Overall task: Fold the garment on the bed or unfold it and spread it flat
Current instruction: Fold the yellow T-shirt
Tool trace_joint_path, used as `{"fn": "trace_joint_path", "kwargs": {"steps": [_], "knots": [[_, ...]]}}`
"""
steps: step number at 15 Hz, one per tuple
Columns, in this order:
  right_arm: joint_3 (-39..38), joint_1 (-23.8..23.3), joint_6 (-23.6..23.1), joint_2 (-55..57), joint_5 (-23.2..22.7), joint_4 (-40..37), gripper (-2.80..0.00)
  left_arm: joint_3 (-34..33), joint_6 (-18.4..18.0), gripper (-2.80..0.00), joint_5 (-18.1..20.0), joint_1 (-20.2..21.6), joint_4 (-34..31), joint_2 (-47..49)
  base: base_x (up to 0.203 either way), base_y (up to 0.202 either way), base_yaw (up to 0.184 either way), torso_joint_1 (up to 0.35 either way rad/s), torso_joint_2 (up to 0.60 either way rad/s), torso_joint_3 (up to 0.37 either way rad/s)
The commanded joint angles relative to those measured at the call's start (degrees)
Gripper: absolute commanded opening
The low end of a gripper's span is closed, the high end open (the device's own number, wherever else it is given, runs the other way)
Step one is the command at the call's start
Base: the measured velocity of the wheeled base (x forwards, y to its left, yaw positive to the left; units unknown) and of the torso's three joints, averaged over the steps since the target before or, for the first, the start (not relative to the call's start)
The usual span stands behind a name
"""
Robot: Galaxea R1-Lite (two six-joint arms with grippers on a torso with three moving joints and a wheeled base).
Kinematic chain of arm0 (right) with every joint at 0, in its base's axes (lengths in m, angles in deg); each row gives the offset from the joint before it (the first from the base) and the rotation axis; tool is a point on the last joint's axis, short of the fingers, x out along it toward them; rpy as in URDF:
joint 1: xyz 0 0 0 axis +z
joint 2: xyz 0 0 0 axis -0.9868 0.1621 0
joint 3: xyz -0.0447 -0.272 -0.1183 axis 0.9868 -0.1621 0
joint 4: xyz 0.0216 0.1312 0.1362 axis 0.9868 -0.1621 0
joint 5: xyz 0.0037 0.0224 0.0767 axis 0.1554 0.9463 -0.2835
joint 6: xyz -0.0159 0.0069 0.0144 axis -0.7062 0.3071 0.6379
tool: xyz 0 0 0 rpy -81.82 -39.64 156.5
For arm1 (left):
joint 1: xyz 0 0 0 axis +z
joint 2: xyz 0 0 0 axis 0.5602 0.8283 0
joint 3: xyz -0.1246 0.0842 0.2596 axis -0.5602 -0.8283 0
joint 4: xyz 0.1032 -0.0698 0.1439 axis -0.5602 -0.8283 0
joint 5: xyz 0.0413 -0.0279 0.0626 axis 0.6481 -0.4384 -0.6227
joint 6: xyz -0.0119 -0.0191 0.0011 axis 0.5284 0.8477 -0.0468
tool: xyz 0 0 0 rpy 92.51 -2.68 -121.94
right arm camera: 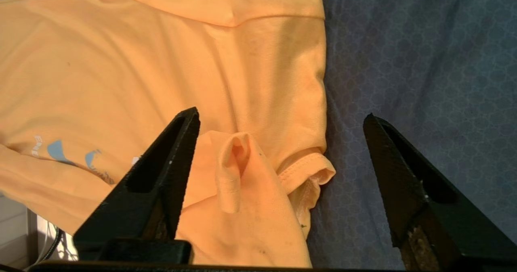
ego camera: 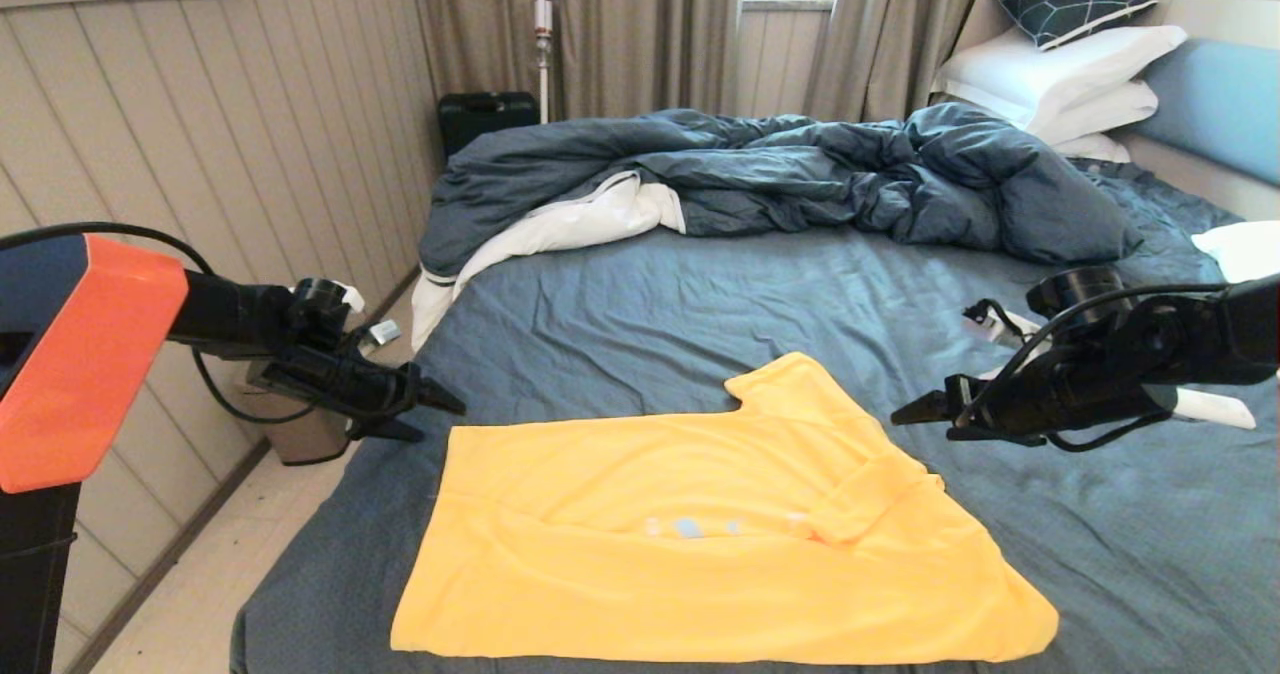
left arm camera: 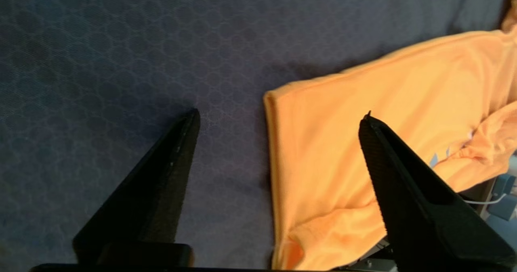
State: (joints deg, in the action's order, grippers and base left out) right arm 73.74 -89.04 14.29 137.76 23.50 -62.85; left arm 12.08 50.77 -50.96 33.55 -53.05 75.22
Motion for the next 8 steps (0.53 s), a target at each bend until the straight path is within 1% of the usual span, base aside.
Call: {"fn": "trace_joint_path", "kwargs": {"steps": [1,8], "knots": [[0.0,-0.1,0.0,0.5,-0.2,-0.1,0.00,0.1,0.1,0.00,0.2,-0.1,-0.2,1.2,0.000,0.000,0.000,0.000,0.00,0.000],[-0.4,-0.3,0.1,0.6,-0.3,-0.1,0.00,-0.2,0.1,0.00,0.3,-2.3,-0.5,1.6,0.000,0.000,0.000,0.000,0.00,0.000]]}}
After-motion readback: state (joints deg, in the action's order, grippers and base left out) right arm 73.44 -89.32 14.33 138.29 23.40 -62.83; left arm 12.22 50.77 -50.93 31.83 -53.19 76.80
